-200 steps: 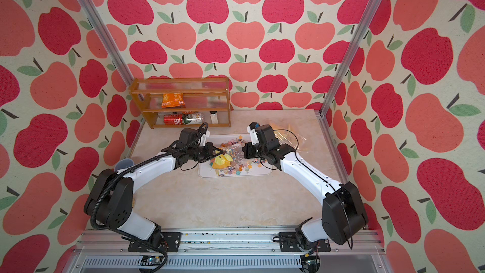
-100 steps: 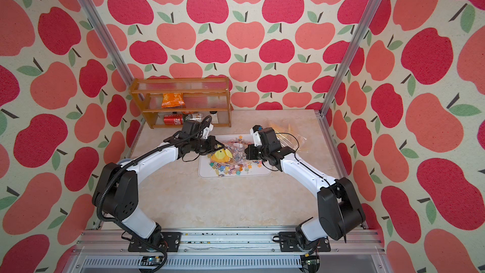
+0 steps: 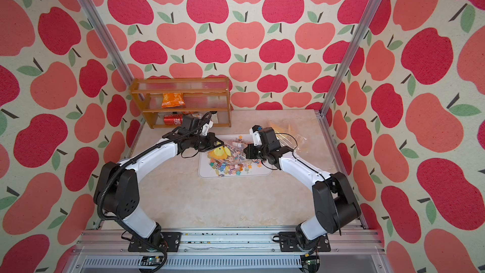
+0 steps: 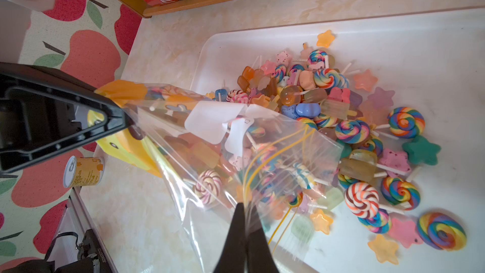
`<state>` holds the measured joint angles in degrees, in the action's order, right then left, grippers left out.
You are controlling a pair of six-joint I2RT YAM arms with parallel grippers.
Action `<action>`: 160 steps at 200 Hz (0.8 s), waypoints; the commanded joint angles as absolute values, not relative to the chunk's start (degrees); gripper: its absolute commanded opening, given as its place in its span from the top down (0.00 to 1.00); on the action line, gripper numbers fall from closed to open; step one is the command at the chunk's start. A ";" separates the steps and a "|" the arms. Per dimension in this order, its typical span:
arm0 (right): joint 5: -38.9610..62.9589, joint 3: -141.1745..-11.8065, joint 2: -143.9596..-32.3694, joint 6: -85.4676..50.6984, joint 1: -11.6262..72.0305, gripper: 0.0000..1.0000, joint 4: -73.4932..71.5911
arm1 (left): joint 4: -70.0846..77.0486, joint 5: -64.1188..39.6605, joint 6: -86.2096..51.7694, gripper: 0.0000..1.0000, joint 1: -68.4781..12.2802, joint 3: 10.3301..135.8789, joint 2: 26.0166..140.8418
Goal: Pour candies out of the ziploc bag
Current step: 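Pour the candies out of the ziploc bag onto the tray.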
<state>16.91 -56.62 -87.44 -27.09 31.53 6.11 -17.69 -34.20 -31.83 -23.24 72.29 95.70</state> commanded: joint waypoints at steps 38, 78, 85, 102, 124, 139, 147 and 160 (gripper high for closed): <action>15.46 -54.14 -88.50 -27.60 29.97 1.00 9.16 | -18.02 -32.17 -29.62 1.00 -20.91 79.15 96.55; 15.58 -54.49 -87.84 -27.12 29.88 1.00 10.28 | -18.45 -32.04 -29.70 1.00 -20.95 81.03 96.77; 15.23 -54.36 -87.40 -26.99 29.88 1.00 10.29 | -18.56 -31.84 -29.62 1.00 -20.99 81.31 96.72; 14.75 -53.98 -86.76 -26.57 29.71 1.00 10.36 | -18.72 -31.44 -29.35 1.00 -21.01 81.65 96.77; 15.32 -53.88 -87.31 -26.54 29.16 1.00 10.35 | -18.89 -31.23 -29.20 1.00 -20.92 82.23 97.23; 15.56 -54.05 -87.65 -26.54 28.97 1.00 10.37 | -19.20 -31.38 -29.13 1.00 -20.85 82.81 97.75; 15.38 -54.13 -87.76 -26.50 28.96 1.00 10.28 | -19.44 -31.29 -28.97 1.00 -20.91 83.30 97.90; 15.68 -54.39 -88.04 -26.52 28.81 1.00 10.35 | -19.84 -31.39 -28.91 1.00 -20.92 84.04 98.08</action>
